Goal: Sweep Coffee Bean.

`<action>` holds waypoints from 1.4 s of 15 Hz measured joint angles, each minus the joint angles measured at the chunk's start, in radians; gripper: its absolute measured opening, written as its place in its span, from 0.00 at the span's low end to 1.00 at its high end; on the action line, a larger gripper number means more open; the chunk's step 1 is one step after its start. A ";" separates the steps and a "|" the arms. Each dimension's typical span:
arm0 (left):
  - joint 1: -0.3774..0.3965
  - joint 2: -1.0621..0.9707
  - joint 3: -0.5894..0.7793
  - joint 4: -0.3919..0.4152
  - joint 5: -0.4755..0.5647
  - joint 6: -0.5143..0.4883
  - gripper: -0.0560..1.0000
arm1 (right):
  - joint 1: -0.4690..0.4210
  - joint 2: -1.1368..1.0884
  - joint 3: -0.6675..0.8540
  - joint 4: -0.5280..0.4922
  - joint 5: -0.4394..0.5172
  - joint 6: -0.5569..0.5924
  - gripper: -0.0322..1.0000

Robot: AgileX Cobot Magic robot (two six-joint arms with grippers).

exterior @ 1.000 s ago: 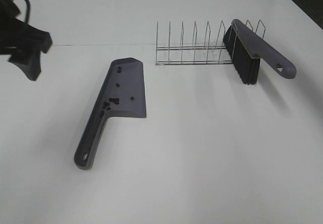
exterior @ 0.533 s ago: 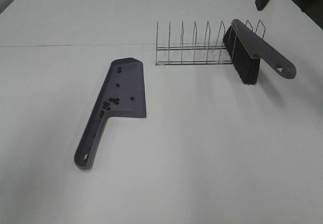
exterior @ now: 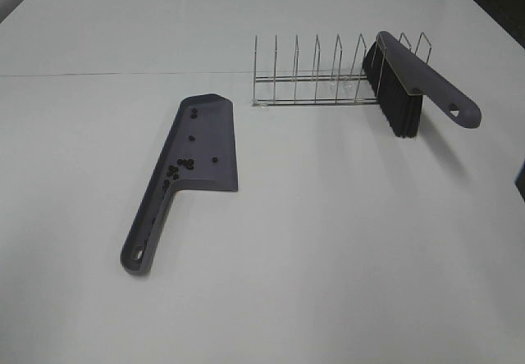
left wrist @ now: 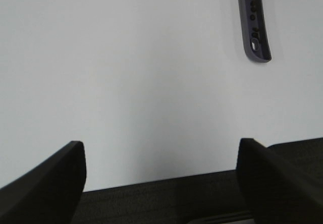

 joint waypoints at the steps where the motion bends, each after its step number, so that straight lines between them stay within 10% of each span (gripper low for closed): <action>1: 0.000 -0.062 0.020 0.000 0.000 0.013 0.76 | 0.000 -0.079 0.069 0.000 -0.010 0.000 0.69; 11: 0.000 -0.236 0.084 -0.162 -0.159 0.286 0.76 | 0.001 -1.007 0.385 0.038 -0.117 -0.108 0.69; 21: 0.000 -0.236 0.086 -0.195 -0.161 0.378 0.76 | 0.001 -1.128 0.398 0.077 -0.146 -0.179 0.69</action>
